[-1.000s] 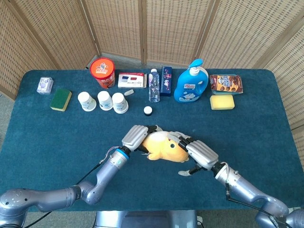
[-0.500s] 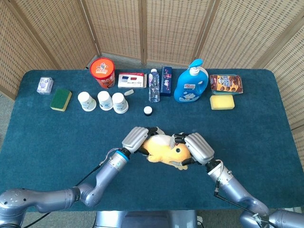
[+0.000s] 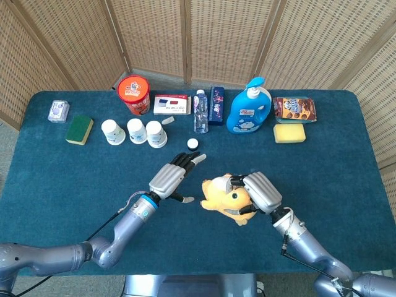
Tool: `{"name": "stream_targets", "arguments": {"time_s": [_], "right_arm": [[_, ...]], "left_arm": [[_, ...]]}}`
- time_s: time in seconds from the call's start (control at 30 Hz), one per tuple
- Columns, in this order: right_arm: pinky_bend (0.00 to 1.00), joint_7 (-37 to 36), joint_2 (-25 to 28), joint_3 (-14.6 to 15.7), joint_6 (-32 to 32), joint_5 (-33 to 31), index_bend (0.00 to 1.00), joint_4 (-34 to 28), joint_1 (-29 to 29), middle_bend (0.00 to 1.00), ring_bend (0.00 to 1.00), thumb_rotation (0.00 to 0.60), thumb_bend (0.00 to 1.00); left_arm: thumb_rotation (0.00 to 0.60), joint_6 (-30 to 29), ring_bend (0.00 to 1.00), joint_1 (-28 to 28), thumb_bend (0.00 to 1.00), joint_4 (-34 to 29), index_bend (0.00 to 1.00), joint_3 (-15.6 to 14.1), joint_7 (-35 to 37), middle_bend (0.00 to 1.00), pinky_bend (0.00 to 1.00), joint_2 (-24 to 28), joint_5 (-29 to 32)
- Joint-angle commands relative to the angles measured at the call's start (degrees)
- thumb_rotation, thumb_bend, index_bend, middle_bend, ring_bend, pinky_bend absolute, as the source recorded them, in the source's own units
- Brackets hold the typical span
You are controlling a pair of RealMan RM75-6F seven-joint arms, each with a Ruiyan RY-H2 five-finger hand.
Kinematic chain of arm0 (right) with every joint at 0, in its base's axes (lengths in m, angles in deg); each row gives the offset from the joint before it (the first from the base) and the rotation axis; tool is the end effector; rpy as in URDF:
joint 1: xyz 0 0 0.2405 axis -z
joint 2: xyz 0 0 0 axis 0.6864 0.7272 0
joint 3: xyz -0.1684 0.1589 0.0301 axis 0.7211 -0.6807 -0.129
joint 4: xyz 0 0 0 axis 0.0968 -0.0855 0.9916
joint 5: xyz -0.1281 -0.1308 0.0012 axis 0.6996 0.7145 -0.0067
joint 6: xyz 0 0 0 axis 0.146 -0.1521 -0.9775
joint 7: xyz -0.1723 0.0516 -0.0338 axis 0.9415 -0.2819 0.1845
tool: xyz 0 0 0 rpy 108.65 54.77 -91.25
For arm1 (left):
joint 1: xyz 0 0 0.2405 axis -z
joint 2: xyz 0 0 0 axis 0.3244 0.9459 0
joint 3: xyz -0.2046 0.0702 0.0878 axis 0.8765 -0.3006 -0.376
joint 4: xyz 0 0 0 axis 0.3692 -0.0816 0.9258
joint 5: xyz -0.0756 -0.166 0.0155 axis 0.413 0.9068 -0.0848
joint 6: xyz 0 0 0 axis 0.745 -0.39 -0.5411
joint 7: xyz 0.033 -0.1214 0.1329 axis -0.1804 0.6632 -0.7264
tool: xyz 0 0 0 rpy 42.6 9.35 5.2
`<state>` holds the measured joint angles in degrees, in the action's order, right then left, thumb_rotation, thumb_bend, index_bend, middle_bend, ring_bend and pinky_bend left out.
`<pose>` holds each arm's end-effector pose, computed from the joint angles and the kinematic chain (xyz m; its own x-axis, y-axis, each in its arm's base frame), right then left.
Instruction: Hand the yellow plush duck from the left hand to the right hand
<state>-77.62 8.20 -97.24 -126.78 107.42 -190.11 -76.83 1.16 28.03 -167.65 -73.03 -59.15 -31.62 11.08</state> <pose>-0.0957 -0.2992 0.0637 0.0006 -0.3671 0.9302 -0.8700 -0.4587 -0.1805 -0.0370 0.3365 -0.0527 0.1544 0.3982 0.9042 0.8904 -0.4526 0.0472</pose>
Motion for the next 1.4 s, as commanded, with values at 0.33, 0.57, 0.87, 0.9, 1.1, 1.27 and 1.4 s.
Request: {"name": "stream_targets", "arguments": {"time_s": [0.33,0.57,0.87,0.9,1.1,1.27,1.4], "right_arm": [[1.0,1.0,1.62,0.03,-0.66,-0.53,0.72,-1.75,0.47,0.74,0.71,0.6,0.38],[1.0,1.36,2.15,0.02,-1.24,-0.56,0.72,-2.15,0.78,0.74,0.71,0.6,0.38],[1.0,1.67,2.16,-0.2,-1.69,-0.97,0.72,-1.87,0.99,0.74,0.71,0.6,0.38],[1.0,1.7,2.16,-0.21,-1.72,-0.98,0.72,-1.89,1.0,0.74,0.71,0.6,0.38],[1.0,2.15,2.13,-0.33,-1.79,-1.19,0.72,-1.91,1.0,0.74,0.71,0.6,0.38],[1.0,2.1,1.92,-0.28,-2.1,-1.19,0.72,-1.75,1.18,0.74,0.71,0.6,0.38],[1.0,2.27,1.77,-0.05,-2.2,-1.02,0.72,-1.39,1.32,0.74,0.71,0.6,0.38]], "left_arm": [[0.6,-10.69,0.0,-9.39,0.0,-15.82,0.0,-6.56,-14.62,0.0,0.0,20.51,2.19],[0.6,-16.28,0.0,-17.19,0.0,-15.14,0.0,-9.85,-7.18,0.0,0.0,30.39,-0.27],[0.6,-24.28,0.0,-26.71,0.0,-11.11,0.0,-12.54,2.05,0.0,0.0,35.36,-3.01],[0.6,-24.79,0.0,-27.24,0.0,-11.02,0.0,-12.67,2.53,0.0,0.0,35.48,-3.29],[0.6,-27.95,0.0,-30.49,0.0,-9.84,0.0,-13.31,5.85,0.0,0.0,35.88,-5.54],[0.6,-28.78,0.0,-31.24,0.0,-9.67,0.0,-13.05,6.62,0.0,0.0,36.5,-7.23],[0.6,-29.32,0.0,-31.68,0.0,-10.12,0.0,-12.95,7.42,0.0,0.0,36.72,-8.78]]}}
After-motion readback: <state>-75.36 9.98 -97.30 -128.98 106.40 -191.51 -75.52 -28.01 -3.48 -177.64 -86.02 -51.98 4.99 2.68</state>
